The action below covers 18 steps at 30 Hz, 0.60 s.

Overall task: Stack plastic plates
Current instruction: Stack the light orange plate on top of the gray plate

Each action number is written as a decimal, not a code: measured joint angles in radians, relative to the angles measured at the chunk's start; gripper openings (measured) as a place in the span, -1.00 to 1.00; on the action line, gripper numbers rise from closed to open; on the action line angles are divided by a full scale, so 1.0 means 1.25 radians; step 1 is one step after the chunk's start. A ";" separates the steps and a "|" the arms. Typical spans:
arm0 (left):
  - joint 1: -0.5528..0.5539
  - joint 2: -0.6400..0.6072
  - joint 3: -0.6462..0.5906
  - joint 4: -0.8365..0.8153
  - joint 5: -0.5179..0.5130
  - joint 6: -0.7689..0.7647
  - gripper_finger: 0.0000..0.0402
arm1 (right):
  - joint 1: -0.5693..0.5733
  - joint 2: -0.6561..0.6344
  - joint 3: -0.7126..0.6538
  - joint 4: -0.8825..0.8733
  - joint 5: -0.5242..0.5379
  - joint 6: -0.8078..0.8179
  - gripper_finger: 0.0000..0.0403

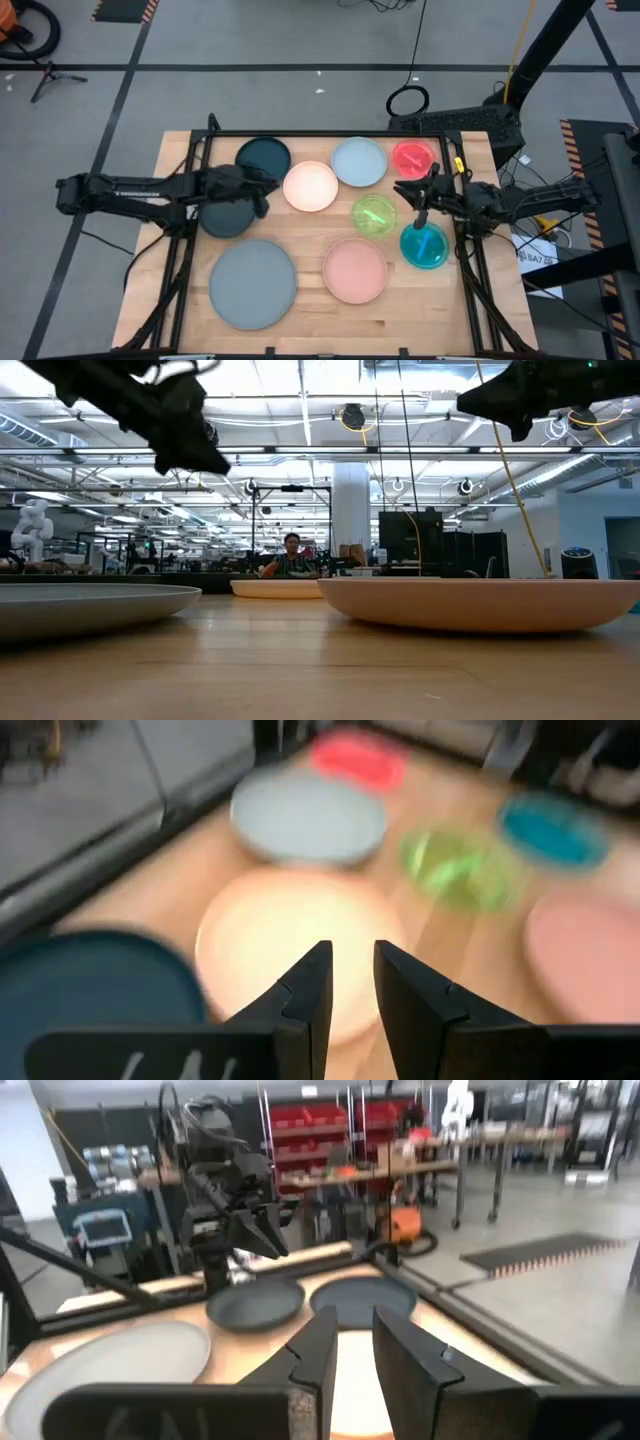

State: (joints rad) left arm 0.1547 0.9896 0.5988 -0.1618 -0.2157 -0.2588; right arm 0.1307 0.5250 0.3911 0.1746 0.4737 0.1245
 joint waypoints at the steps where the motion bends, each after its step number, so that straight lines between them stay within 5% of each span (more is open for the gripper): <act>1: 0.000 0.025 0.008 -0.021 0.000 0.009 -0.59 | 0.000 0.009 0.010 -0.015 0.000 0.011 -0.70; 6: 0.000 0.129 0.026 -0.031 0.014 0.044 -0.59 | 0.000 0.042 0.022 -0.023 -0.001 0.017 -0.70; 11: -0.001 0.204 0.026 0.045 0.130 0.127 -0.59 | 0.000 0.046 0.022 -0.014 0.005 -0.020 -0.70; 18: -0.020 0.228 0.026 0.096 0.158 0.156 -0.59 | -0.007 0.048 0.045 -0.002 0.105 -0.049 -0.70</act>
State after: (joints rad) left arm 0.1298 1.2747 0.6317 -0.0413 -0.0181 -0.0643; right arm 0.1215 0.5846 0.4476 0.1720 0.6055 0.0635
